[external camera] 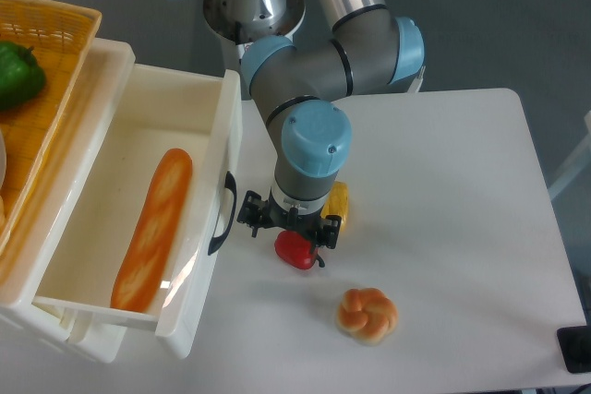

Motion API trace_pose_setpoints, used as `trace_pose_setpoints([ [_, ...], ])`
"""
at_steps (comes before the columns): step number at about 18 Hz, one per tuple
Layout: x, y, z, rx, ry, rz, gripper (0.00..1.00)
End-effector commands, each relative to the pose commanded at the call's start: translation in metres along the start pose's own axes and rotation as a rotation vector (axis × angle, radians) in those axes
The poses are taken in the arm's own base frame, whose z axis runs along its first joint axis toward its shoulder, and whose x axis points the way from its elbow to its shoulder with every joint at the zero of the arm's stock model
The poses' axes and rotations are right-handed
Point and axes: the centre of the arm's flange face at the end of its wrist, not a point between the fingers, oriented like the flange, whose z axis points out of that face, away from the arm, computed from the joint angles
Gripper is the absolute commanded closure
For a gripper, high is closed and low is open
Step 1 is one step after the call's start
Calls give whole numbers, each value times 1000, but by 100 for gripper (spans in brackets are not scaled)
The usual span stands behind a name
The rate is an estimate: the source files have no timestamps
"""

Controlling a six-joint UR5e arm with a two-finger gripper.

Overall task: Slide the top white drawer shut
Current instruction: 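Bring the gripper against the drawer front beside its black handle, then push the drawer front with the gripper, sliding the drawer into the unit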

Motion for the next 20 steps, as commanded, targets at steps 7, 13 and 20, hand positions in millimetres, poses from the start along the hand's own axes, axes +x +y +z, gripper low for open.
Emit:
trace_pose_setpoints([
  [7, 8, -3, -3, 10, 4, -2, 0],
  [13, 14, -3, -7, 16, 21, 2, 0],
  [20, 32, -9, -8, 27, 42, 25, 0],
])
